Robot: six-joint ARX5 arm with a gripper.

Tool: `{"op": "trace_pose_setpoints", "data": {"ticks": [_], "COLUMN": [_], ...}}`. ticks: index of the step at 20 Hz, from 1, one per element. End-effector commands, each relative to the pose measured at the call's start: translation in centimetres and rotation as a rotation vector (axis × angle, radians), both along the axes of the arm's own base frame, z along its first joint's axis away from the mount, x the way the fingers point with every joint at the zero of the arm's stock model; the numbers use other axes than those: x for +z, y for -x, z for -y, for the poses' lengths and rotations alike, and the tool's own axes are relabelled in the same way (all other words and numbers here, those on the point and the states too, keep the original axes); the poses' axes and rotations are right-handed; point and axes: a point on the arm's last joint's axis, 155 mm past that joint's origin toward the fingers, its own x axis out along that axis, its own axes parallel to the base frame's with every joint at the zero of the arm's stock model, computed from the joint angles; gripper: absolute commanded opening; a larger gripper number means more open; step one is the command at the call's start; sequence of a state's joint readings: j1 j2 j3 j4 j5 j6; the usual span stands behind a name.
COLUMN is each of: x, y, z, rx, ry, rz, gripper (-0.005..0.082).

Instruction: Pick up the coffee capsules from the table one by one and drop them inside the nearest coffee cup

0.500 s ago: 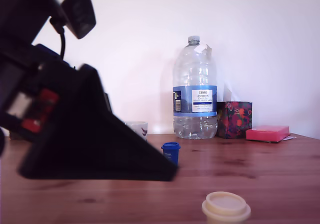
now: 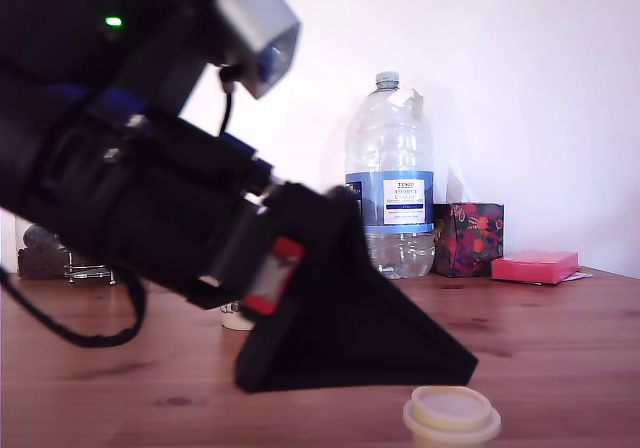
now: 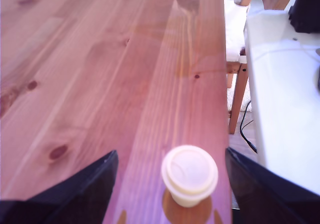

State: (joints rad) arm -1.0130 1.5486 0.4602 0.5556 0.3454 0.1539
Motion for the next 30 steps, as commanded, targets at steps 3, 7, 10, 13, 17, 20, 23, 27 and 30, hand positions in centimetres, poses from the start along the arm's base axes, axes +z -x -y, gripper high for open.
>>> {"op": "trace_pose_setpoints", "data": {"ticks": [3, 7, 10, 13, 17, 20, 23, 27, 30], "x": [-2.1, -3.4, -4.3, -5.1, -5.3, -5.3, -5.3, -5.0, -4.8], "y": [0.6, 0.7, 0.9, 1.1, 1.1, 1.1, 1.1, 1.0, 1.0], "z": [0.3, 0.9, 1.4, 1.6, 1.6, 1.6, 1.6, 1.9, 2.0], "rx": [-0.02, -0.039, -0.06, -0.074, -0.079, -0.079, -0.078, -0.078, -0.083], "ry": [-0.085, -0.159, -0.214, -0.263, -0.271, -0.272, -0.272, -0.259, -0.251], "rz": [-0.048, -0.079, -0.095, -0.113, -0.112, -0.111, -0.111, -0.105, -0.105], "gripper": [0.0623, 0.0623, 0.0623, 0.0621, 0.0515, 0.0308, 0.0281, 0.0281, 0.0281]}}
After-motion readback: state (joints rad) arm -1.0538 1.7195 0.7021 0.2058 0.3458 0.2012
